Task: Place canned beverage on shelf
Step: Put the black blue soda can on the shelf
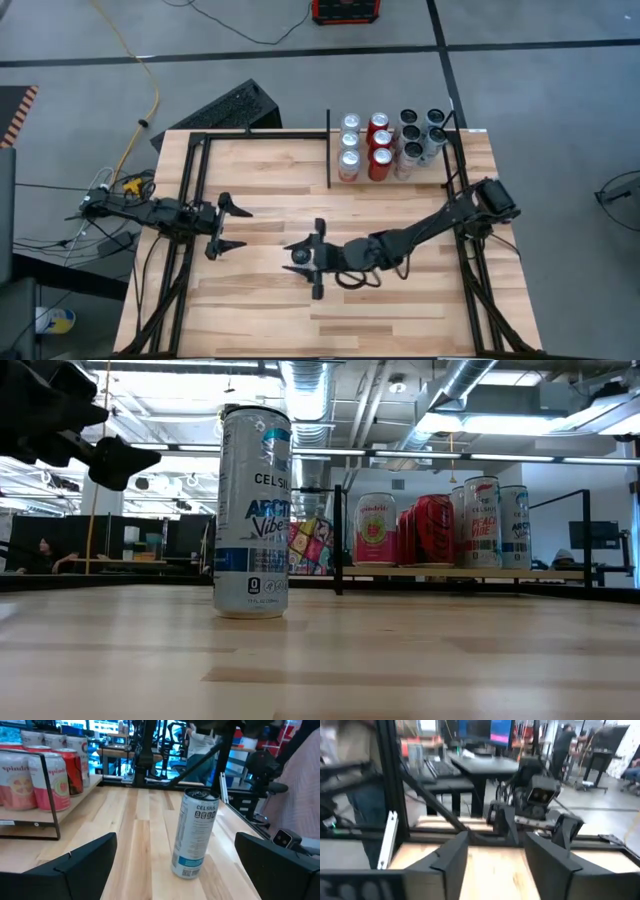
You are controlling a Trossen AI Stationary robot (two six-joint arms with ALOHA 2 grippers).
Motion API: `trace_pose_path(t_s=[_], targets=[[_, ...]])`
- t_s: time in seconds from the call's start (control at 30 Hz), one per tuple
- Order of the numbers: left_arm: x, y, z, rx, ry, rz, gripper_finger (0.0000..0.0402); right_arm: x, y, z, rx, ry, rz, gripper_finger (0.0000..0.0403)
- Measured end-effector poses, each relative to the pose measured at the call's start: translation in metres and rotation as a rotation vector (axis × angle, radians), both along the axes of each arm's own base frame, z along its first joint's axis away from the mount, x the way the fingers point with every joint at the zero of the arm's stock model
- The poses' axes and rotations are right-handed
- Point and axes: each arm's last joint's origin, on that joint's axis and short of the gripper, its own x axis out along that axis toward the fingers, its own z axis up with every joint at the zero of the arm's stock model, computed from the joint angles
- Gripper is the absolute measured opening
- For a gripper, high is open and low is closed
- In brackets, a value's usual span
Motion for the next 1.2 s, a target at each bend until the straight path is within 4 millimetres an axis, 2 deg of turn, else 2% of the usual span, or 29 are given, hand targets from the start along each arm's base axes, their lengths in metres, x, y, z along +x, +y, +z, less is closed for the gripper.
trace_pose_path(t_s=[0.17, 0.37, 0.77, 0.93, 1.03, 1.2], targets=[[0.0, 0.0, -0.001, 0.049, 0.002, 0.001, 0.0391, 0.014, 0.005, 0.003, -0.028, 0.133, -0.003, 0.0265], [0.001, 0.0, -0.001, 0.077, 0.003, 0.003, 0.0391, 0.016, 0.008, 0.003, -0.008, 0.226, -0.013, 0.0292], [0.001, 0.0, -0.001, 0.085, 0.004, 0.003, 0.0391, 0.012, 0.004, -0.012, -0.074, 0.378, -0.023, 0.0297], [0.001, 0.0, -0.001, 0.083, 0.005, 0.002, 0.0391, 0.01, -0.009, -0.028, -0.075, 0.416, -0.097, 0.0297], [0.001, 0.0, -0.001, 0.083, 0.005, 0.002, 0.0391, 0.01, -0.014, -0.028, -0.052, 0.379, -0.117, 0.0297], [0.001, 0.0, -0.001, 0.083, 0.005, 0.002, 0.0391, 0.007, -0.002, -0.025, -0.096, 0.345, -0.077, 0.0297]])
